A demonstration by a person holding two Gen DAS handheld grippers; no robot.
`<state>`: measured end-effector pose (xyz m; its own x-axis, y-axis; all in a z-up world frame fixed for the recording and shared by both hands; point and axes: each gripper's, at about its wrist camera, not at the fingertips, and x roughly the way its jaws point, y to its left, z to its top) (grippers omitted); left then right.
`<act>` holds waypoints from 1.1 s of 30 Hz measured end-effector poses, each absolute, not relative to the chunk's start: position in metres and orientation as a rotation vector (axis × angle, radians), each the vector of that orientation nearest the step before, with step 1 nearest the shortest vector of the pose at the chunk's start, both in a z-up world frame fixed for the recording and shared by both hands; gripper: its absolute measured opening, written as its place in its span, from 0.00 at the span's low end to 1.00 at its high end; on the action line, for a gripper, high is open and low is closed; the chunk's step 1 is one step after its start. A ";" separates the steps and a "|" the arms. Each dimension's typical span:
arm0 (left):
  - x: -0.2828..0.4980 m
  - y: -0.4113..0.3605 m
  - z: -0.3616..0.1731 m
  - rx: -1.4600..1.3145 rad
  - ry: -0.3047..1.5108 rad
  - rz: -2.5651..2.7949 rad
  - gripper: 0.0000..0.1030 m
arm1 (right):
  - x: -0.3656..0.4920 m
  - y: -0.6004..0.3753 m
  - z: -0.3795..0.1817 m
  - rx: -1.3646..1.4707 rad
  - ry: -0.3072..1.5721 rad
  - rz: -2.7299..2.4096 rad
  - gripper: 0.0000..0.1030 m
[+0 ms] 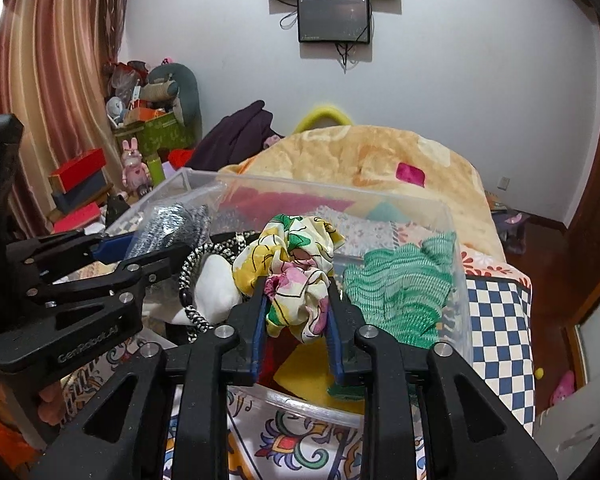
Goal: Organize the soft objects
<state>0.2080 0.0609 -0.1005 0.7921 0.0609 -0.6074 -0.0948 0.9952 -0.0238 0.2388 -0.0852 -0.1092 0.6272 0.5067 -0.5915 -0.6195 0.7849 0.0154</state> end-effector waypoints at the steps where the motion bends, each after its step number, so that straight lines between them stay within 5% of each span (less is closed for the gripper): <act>1: 0.207 0.060 -0.100 -0.053 0.652 0.082 0.41 | 0.240 -0.085 -0.109 -0.199 0.618 0.649 0.30; 6: 0.198 0.058 -0.097 -0.059 0.640 0.066 0.50 | 0.235 -0.090 -0.107 -0.187 0.618 0.640 0.52; 22: 0.128 0.051 -0.035 -0.067 0.466 0.015 0.51 | 0.197 -0.117 -0.054 -0.141 0.458 0.649 0.55; 30: 0.083 0.040 0.009 -0.042 0.320 0.031 0.63 | 0.166 -0.133 -0.018 -0.097 0.336 0.659 0.55; 33: 0.068 0.037 0.021 -0.036 0.275 0.040 0.69 | 0.155 -0.138 -0.009 -0.081 0.286 0.659 0.63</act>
